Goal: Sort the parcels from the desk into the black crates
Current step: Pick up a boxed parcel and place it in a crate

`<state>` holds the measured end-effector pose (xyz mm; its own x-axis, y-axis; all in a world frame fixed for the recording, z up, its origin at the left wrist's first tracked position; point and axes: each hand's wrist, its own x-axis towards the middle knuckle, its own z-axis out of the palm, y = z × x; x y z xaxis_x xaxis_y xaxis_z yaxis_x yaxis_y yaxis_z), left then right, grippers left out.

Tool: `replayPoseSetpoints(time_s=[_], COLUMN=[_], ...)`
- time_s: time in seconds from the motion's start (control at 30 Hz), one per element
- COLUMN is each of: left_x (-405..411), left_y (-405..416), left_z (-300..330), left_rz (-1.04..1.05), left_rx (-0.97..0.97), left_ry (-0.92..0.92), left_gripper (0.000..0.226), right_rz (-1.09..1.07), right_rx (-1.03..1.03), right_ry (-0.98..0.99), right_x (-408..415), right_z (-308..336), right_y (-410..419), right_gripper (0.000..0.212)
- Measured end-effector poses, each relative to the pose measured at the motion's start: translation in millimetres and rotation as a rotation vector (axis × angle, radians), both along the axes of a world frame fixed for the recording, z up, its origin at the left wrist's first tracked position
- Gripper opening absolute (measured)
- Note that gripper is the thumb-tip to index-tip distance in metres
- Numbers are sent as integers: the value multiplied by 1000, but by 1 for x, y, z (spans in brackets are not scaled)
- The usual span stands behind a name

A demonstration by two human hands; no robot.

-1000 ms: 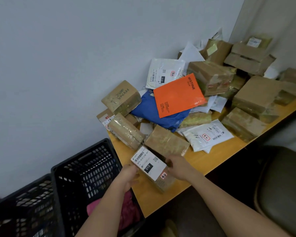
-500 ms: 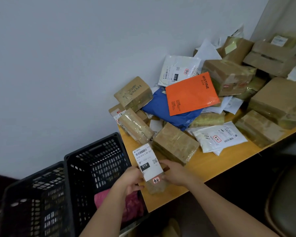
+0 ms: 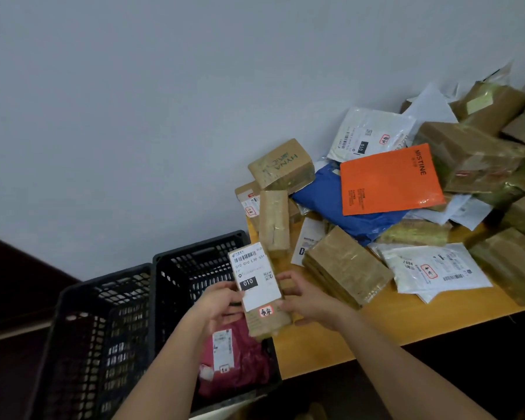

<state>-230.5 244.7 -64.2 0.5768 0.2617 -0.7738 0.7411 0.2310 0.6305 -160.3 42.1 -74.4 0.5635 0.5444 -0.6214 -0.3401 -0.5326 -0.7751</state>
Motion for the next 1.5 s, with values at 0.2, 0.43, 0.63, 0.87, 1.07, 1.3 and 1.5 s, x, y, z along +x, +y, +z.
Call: replayPoseSetpoints(time_s=[0.2, 0.43, 0.63, 0.87, 1.07, 1.3, 1.5], left_x=[-7, -10, -10, -24, -32, -33, -24], left_y=[6, -2, -17, 6, 40, 92, 146], left_z=[2, 1, -4, -10, -9, -19, -51], left_rz=[28, -8, -97, -68, 83, 148, 213], left_rx=[-12, -107, -84, -122, -101, -140, -140], left_ry=[-58, -94, -20, 26, -60, -85, -59], left_gripper=[30, 31, 29, 27, 37, 42, 41], right_rz=[-9, 12, 43, 139, 118, 67, -6], right_rx=[42, -29, -72, -58, -13, -23, -31], right_ry=[38, 78, 139, 171, 115, 82, 58], right_x=[1, 0, 0, 0, -3, -2, 0], right_z=[3, 2, 1, 9, 3, -14, -48], right_y=[5, 4, -4, 13, 55, 116, 181], right_gripper=[51, 73, 75, 74, 79, 76, 70])
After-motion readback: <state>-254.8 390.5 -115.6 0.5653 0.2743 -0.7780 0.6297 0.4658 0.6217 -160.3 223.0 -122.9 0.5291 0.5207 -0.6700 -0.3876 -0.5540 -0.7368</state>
